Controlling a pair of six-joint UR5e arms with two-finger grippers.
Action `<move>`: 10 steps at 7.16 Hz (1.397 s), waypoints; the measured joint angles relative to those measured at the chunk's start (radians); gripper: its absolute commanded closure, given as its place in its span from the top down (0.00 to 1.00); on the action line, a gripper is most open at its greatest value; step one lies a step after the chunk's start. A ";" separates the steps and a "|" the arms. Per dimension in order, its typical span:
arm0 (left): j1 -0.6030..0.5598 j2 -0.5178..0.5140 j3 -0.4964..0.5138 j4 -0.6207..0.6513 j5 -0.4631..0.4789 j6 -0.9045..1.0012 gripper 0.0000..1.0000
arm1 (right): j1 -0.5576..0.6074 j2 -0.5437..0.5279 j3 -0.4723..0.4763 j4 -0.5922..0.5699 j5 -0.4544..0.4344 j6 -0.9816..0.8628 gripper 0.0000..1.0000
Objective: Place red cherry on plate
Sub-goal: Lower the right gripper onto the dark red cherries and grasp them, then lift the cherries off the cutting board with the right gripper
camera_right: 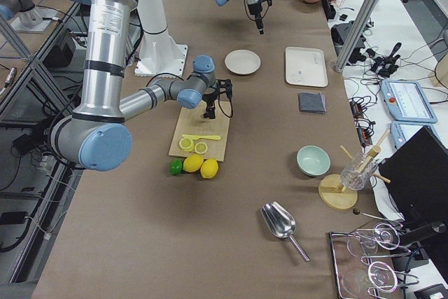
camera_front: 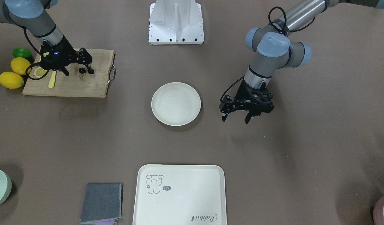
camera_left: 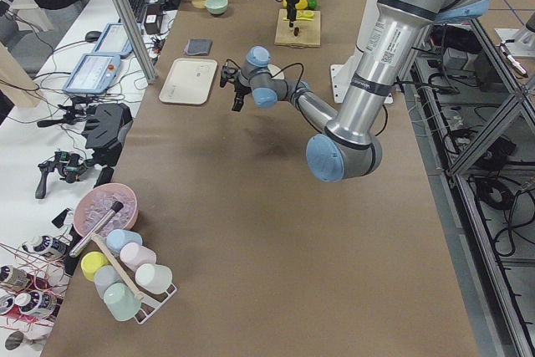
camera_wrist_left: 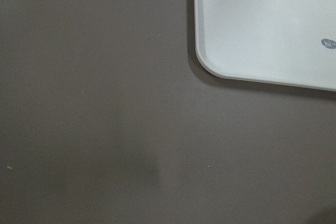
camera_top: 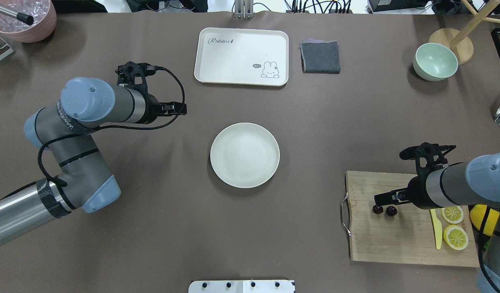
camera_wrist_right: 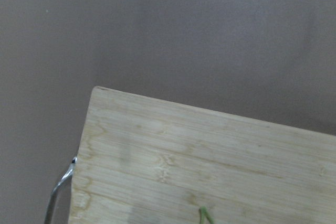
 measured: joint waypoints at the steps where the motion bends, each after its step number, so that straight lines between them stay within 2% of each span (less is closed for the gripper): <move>1: -0.001 0.000 -0.001 0.000 0.000 0.000 0.98 | -0.032 0.005 -0.004 0.000 -0.019 0.029 1.00; 2: -0.001 0.000 -0.001 0.000 0.000 0.000 0.98 | -0.054 0.009 -0.008 0.000 -0.036 0.043 0.88; 4: -0.001 0.000 -0.001 -0.001 -0.001 0.000 0.98 | -0.069 0.007 -0.023 -0.001 -0.055 0.051 0.27; 5: -0.001 0.000 -0.001 -0.001 -0.001 0.000 0.98 | -0.070 0.003 -0.029 -0.001 -0.063 0.051 0.00; 8: -0.001 0.000 -0.003 -0.002 -0.002 0.000 0.98 | -0.059 0.004 -0.026 -0.003 -0.076 0.051 0.00; 10: -0.001 0.000 -0.003 -0.003 -0.003 0.000 0.98 | -0.015 0.004 0.009 -0.006 -0.050 0.051 0.00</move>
